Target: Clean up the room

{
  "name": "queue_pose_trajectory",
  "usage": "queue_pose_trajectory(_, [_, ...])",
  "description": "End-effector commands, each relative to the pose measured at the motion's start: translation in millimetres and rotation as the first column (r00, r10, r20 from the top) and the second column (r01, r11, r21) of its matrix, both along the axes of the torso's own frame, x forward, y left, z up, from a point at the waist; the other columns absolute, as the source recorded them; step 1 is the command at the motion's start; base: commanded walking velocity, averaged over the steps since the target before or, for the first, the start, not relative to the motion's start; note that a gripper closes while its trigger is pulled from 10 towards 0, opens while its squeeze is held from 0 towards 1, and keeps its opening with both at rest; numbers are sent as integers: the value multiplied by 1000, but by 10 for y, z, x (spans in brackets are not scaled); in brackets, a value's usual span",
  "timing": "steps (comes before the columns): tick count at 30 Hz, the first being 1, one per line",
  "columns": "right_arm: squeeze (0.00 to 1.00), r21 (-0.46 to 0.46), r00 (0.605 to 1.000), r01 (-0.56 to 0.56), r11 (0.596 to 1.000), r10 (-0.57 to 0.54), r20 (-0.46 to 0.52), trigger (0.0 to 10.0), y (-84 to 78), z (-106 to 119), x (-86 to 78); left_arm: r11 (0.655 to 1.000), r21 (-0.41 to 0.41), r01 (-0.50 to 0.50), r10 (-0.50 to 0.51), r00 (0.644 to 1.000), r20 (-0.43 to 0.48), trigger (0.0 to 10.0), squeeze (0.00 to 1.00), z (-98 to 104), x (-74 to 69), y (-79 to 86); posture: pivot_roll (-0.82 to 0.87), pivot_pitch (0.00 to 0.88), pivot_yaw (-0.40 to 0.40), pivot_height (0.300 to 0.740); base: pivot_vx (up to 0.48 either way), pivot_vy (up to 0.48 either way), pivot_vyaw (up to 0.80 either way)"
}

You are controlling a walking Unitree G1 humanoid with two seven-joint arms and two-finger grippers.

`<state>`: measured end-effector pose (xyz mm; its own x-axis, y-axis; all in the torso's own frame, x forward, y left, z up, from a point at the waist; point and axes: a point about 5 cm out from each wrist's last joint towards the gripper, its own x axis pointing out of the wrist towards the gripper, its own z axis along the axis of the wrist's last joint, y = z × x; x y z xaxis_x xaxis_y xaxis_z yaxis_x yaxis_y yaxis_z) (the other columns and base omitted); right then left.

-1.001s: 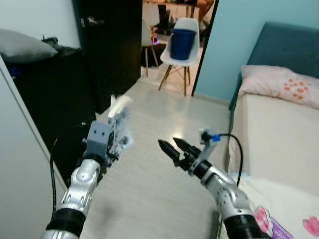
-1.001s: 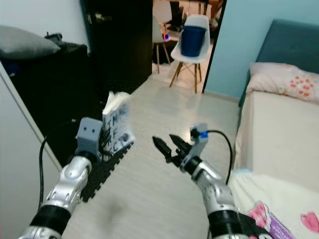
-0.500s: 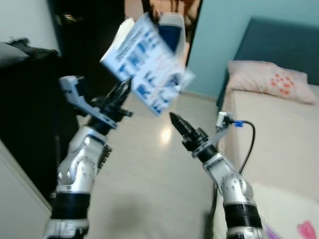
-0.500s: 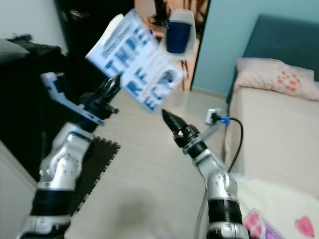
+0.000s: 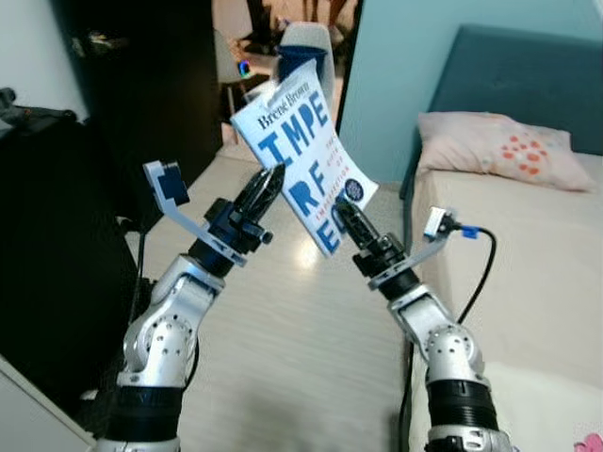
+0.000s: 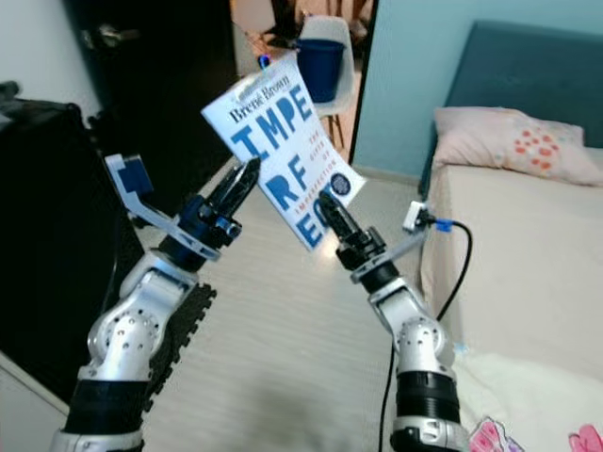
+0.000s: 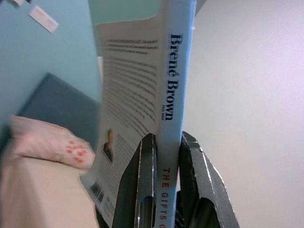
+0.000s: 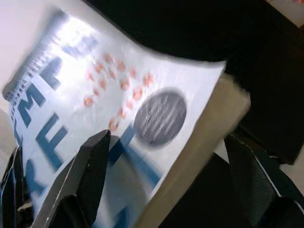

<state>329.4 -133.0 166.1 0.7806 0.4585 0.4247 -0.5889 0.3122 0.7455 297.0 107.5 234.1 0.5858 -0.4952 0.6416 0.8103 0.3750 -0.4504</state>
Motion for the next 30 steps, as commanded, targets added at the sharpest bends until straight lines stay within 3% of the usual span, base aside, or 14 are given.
queue_pose_trajectory(1, [0, 42, 999, -36, 998, 36, 11, 10000, 50, 66, 1, 994, -77, 71, -68, 997, 39, 10000, 0, 87, -88, -29, 37, 0, -67, 740, 0, 0, 0])
queue_pose_trajectory(8, [0, 114, 996, -89, 989, 91, -12, 10000, 68, 89, 3, 991, -85, 103, -102, 995, 21, 10000, 0, 10, -112, -33, 37, 0, -67, 740, 0, 0, 0])
queue_pose_trajectory(16, [0, 117, 981, -189, 975, 193, -21, 9961, 75, -21, -95, 993, -65, 100, -99, 995, 23, 10000, 0, -5, -106, 47, 39, 0, -65, 740, 0, 0, 0])
queue_pose_trajectory(17, [0, 120, 980, -197, 973, 200, -18, 5961, 65, -33, -111, 993, -64, 98, -97, 995, 21, 10000, 0, -4, -107, 66, 41, 0, -65, 740, 0, 0, 0])
queue_pose_trajectory(18, [0, 120, 980, -197, 973, 200, -18, 5961, 65, -33, -111, 993, -64, 98, -97, 995, 21, 10000, 0, -4, -107, 66, 41, 0, -65, 740, 0, 0, 0])
queue_pose_trajectory(19, [0, 127, 979, -200, 971, 204, -16, 2510, 48, -41, -127, 993, -61, 96, -95, 995, 19, 10000, 0, -1, -110, 90, 41, 0, -65, 740, 0, 0, 0])
queue_pose_trajectory(22, [0, 127, 979, -200, 971, 204, -16, 2510, 48, -41, -127, 993, -61, 96, -95, 995, 19, 10000, 0, -1, -110, 90, 41, 0, -65, 740, 0, 0, 0])
queue_pose_trajectory(23, [0, 140, 979, -199, 970, 203, -10, 0, 7, -47, -143, 995, -54, 83, -82, 996, 17, 10000, 0, -4, -105, 135, 41, 0, -66, 740, 0, 0, 0])
queue_pose_trajectory(30, [0, 168, 980, -195, 966, 198, -1, 0, -97, -40, -162, 999, -28, 31, -31, 999, -13, 10000, 0, -74, -59, 220, 39, 0, -67, 740, 0, 0, 0])
